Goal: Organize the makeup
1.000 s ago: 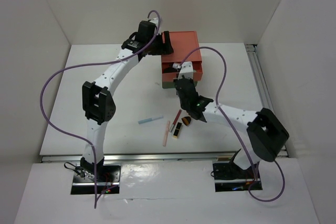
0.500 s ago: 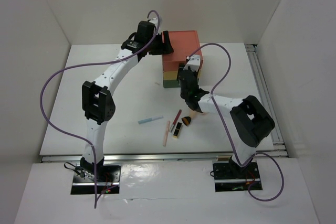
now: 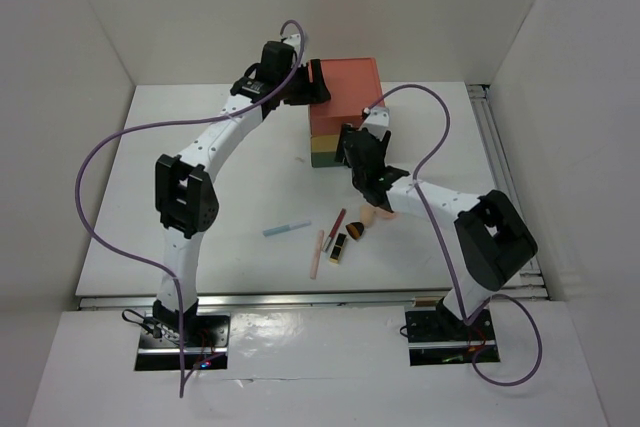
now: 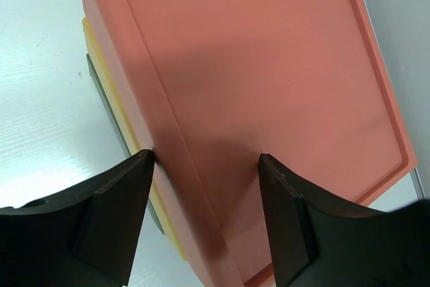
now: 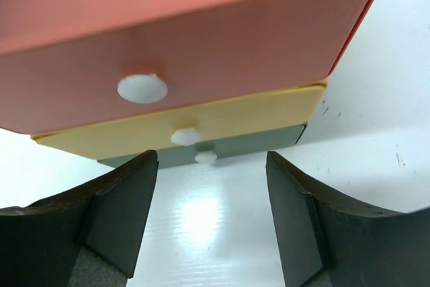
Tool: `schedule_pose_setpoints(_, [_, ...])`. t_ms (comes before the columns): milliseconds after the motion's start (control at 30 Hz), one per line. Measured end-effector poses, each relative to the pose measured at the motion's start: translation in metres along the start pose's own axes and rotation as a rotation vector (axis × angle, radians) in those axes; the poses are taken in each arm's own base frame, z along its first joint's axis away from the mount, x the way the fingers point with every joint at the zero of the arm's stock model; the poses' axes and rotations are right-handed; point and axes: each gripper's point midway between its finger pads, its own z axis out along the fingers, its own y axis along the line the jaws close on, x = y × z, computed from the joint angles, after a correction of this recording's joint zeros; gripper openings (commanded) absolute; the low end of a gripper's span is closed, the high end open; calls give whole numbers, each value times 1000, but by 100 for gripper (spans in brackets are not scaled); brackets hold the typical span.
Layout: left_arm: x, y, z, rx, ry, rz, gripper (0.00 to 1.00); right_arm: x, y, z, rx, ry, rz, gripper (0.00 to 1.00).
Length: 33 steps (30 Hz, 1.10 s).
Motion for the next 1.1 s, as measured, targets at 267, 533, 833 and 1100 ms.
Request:
schedule_pose_setpoints(267, [0,0,0,1,-1,-2,73,10,7,22,12,35,-13,71])
schedule_pose_setpoints(533, [0,0,-1,-1,-7,-8,73,31,18,37,-44,109,-38,55])
schedule_pose_setpoints(833, [2,0,-2,-2,-4,-21,73,37,21,39,-75,131,-41,46])
schedule_pose_setpoints(1100, [2,0,-2,-2,-4,-21,72,37,18,40,-71,129,-72,25])
